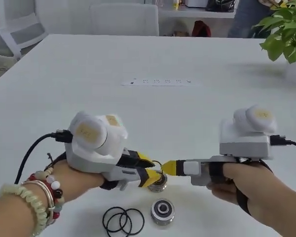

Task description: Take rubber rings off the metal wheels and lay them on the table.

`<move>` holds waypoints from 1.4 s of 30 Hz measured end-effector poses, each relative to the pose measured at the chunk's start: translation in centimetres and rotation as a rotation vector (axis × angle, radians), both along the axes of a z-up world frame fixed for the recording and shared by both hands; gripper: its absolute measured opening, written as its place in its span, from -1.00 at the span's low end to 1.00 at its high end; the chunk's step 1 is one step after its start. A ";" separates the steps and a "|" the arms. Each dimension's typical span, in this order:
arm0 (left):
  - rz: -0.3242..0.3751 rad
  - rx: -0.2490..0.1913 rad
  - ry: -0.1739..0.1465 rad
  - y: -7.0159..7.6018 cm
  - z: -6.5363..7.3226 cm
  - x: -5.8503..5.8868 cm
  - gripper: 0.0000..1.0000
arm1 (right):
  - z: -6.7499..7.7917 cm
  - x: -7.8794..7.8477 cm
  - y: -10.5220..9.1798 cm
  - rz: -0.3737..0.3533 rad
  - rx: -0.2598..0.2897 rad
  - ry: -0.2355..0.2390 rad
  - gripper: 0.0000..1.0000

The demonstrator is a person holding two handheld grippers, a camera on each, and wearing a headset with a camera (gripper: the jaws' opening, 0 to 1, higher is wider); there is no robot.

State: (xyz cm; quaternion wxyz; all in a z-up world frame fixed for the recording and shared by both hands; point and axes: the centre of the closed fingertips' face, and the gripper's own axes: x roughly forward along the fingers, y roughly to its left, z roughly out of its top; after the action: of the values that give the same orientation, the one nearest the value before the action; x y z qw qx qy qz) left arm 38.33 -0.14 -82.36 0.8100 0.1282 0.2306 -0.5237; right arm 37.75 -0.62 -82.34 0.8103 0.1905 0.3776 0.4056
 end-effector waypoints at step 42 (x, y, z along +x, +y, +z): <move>0.133 -0.039 -0.271 10.8 14.5 -4.6 0.64 | 8.4 0.0 1.9 0.015 0.228 -0.129 -1.00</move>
State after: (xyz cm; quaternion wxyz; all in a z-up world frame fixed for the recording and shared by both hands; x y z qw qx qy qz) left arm 33.76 10.64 -67.85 0.8689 0.1662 0.1169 -0.4514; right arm 37.71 1.28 -73.96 0.8030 0.2522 0.2773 0.4634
